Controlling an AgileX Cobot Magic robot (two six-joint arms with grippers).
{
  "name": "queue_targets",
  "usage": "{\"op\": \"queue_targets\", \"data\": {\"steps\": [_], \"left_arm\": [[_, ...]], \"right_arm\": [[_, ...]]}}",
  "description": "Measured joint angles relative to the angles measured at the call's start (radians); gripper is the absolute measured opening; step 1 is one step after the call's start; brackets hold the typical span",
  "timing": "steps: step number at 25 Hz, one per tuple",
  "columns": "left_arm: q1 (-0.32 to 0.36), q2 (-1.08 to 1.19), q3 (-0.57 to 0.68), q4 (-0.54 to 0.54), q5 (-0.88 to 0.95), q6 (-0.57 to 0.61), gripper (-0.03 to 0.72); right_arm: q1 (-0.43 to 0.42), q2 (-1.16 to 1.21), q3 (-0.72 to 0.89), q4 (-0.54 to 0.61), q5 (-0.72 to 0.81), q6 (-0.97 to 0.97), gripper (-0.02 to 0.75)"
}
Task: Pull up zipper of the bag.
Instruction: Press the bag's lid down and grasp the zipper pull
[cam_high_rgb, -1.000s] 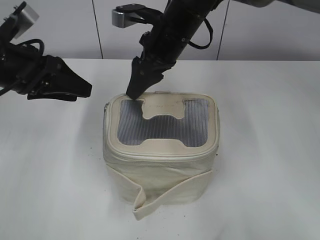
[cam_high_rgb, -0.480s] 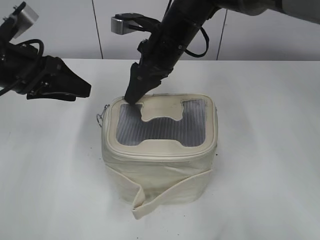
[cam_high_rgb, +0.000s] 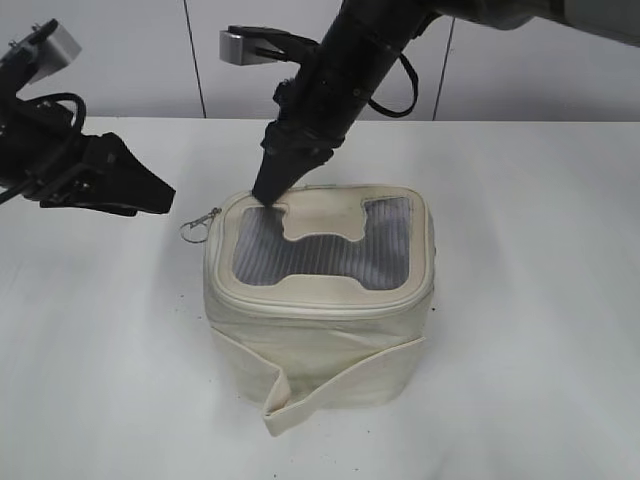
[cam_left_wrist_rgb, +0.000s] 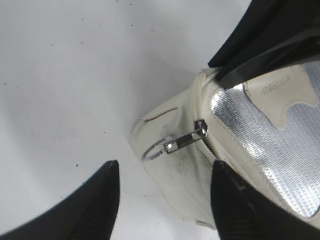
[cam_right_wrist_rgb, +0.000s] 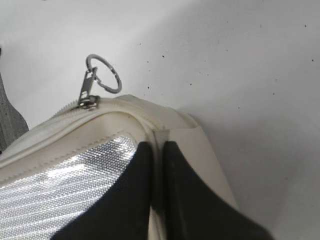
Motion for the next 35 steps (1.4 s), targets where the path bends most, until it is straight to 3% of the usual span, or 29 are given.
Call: {"op": "queue_targets", "data": {"steps": [9, 16, 22, 27, 31, 35], "left_arm": [[0.0, 0.0, 0.0, 0.01, -0.008, 0.045, 0.454], [-0.003, 0.0, 0.0, 0.001, -0.002, 0.211, 0.454], [-0.003, 0.031, 0.0, 0.001, -0.001, 0.478, 0.454], [-0.008, 0.041, -0.01, -0.007, -0.002, 0.57, 0.454], [-0.06, 0.043, -0.012, 0.003, -0.034, 0.625, 0.454], [-0.131, 0.046, -0.012, 0.114, -0.095, 0.646, 0.454]], "right_arm": [[0.005, -0.011, 0.0, -0.015, 0.0, 0.042, 0.039], [0.017, -0.019, 0.001, -0.031, 0.0, 0.047, 0.039], [0.017, -0.021, 0.001, -0.033, 0.0, 0.047, 0.039], [0.017, -0.021, 0.001, -0.033, 0.0, 0.047, 0.039], [0.017, -0.021, 0.001, -0.035, 0.0, 0.048, 0.038], [0.017, -0.021, 0.001, -0.037, 0.0, 0.048, 0.038]]}}
